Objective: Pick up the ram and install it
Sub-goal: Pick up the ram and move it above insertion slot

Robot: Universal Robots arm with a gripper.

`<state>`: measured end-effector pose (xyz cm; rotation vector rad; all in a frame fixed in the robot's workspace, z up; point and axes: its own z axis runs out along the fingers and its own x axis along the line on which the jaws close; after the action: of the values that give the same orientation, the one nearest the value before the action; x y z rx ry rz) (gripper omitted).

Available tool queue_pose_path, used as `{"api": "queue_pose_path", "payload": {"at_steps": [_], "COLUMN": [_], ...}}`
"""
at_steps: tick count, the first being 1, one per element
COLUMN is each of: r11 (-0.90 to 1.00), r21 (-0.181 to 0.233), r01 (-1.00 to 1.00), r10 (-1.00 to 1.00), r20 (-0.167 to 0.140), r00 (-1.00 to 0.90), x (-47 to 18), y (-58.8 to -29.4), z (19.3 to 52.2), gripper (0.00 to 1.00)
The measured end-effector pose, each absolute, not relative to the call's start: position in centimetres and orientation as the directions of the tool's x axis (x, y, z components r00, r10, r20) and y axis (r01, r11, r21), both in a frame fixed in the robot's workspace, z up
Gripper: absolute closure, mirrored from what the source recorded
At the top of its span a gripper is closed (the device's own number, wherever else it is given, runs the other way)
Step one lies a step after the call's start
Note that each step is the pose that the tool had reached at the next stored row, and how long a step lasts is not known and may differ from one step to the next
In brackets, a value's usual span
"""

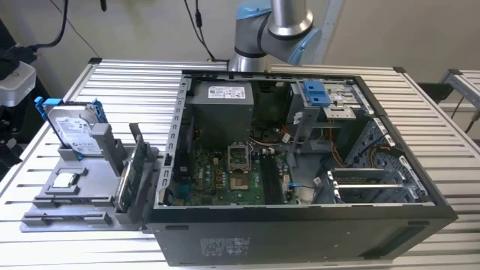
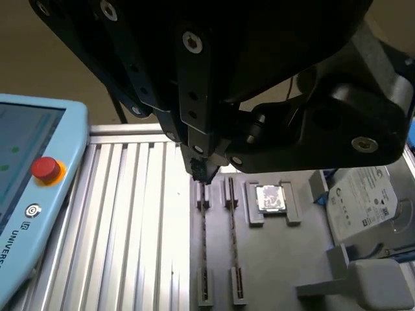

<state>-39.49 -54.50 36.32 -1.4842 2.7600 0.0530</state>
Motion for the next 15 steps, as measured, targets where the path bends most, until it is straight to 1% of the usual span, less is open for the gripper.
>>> {"api": "queue_pose_path", "payload": {"at_steps": [15], "r11": [0.396], "r21": [0.007], "r01": [-0.918], "r10": [-0.917], "r20": [-0.034], "r00": [-0.396], "x": [-39.52], "y": [-54.50], "z": [36.18], "gripper": [0.89]}}
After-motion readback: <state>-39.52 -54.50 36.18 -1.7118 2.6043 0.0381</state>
